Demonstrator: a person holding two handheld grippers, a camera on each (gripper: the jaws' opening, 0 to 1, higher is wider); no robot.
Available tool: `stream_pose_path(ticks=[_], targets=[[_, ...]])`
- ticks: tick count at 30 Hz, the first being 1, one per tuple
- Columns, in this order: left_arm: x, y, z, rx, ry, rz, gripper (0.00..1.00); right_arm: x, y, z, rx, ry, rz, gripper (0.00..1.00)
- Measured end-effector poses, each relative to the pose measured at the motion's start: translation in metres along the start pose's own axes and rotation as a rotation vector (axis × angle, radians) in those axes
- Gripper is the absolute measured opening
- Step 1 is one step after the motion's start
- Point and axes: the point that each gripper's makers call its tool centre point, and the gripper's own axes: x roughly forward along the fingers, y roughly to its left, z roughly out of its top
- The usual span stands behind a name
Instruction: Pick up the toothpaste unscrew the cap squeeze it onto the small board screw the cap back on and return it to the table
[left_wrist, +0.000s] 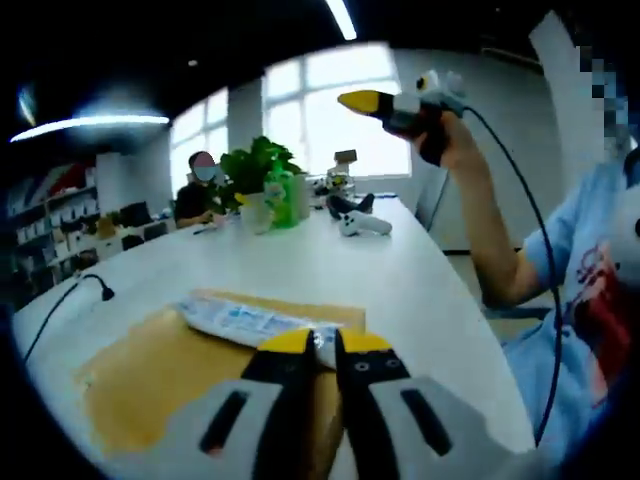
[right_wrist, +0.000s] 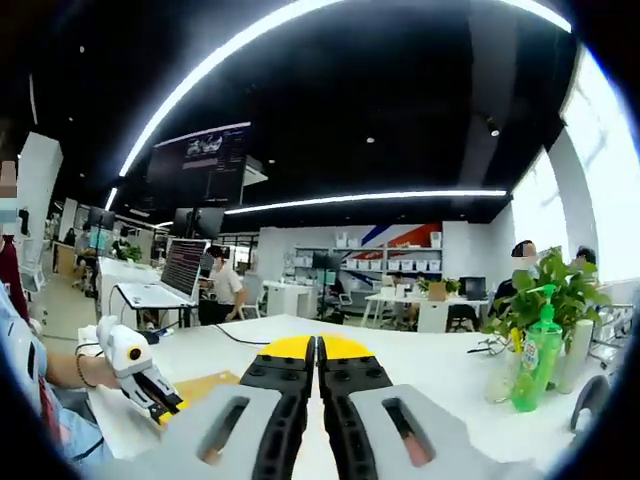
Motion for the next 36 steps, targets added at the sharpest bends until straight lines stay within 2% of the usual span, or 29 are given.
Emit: stream_pose_path(ticks=[1, 3, 5, 8, 9, 11, 12, 15, 19, 21, 24, 25, 26, 28, 29, 30, 31, 32, 33, 36], targets=[[0.002, -0.004, 0.001, -0.014, -0.002, -0.018, 0.09, -0.001, 0.000, 0.002, 0.000, -0.009, -0.001, 0.01], [0.003, -0.014, 0.004, -0.116, -0.022, -0.078, 0.10, -0.001, 0.003, 0.003, -0.008, -0.011, -0.009, 0.01], [0.003, -0.013, 0.002, -0.112, -0.020, -0.083, 0.09, 0.001, 0.004, -0.001, -0.036, 0.016, -0.015, 0.01], [0.001, -0.015, 0.002, -0.128, -0.002, -0.089, 0.09, 0.006, 0.005, -0.004, -0.031, 0.021, -0.001, 0.01], [0.000, -0.017, 0.006, -0.161, -0.011, -0.102, 0.10, 0.007, 0.005, -0.004, -0.024, 0.019, 0.004, 0.01], [-0.003, -0.014, 0.025, -0.207, -0.078, -0.100, 0.09, 0.009, 0.005, -0.003, -0.022, 0.000, 0.007, 0.00], [-0.003, -0.013, 0.033, -0.203, -0.108, -0.102, 0.09, 0.010, 0.006, -0.003, -0.023, -0.003, 0.006, 0.01], [-0.008, -0.012, 0.037, -0.177, -0.070, -0.119, 0.10, 0.012, 0.008, -0.008, -0.048, 0.025, 0.009, 0.02], [-0.027, 0.001, 0.048, -0.183, -0.085, -0.083, 0.11, 0.011, 0.006, -0.009, -0.051, 0.030, 0.006, 0.02], [-0.044, 0.010, 0.062, -0.172, -0.118, -0.042, 0.12, 0.010, 0.004, -0.010, -0.053, 0.034, -0.004, 0.02], [-0.074, 0.026, 0.081, -0.139, -0.170, 0.051, 0.12, 0.009, 0.001, -0.010, -0.055, 0.035, -0.016, 0.02], [-0.086, 0.033, 0.089, -0.142, -0.204, 0.088, 0.12, 0.009, 0.000, -0.010, -0.056, 0.035, -0.019, 0.02], [-0.095, 0.038, 0.093, -0.157, -0.229, 0.115, 0.10, 0.009, -0.001, -0.010, -0.056, 0.035, -0.022, 0.02], [-0.126, 0.057, 0.103, -0.215, -0.288, 0.193, 0.11, 0.010, -0.002, -0.010, -0.056, 0.039, -0.024, 0.02], [-0.140, 0.065, 0.104, -0.222, -0.295, 0.239, 0.12, 0.011, -0.003, -0.011, -0.061, 0.043, -0.024, 0.02], [-0.153, 0.070, 0.106, -0.192, -0.313, 0.259, 0.13, 0.013, -0.003, -0.013, -0.066, 0.048, -0.024, 0.02], [-0.166, 0.076, 0.106, -0.231, -0.324, 0.295, 0.14, 0.014, -0.002, -0.014, -0.069, 0.053, -0.024, 0.02], [-0.179, 0.084, 0.106, -0.237, -0.334, 0.345, 0.16, 0.016, -0.002, -0.016, -0.070, 0.059, -0.025, 0.03], [-0.188, 0.089, 0.106, -0.226, -0.333, 0.381, 0.17, 0.018, -0.002, -0.018, -0.070, 0.065, -0.026, 0.03], [-0.226, 0.109, 0.099, -0.186, -0.307, 0.555, 0.18, 0.022, -0.002, -0.021, -0.068, 0.070, -0.034, 0.03]])
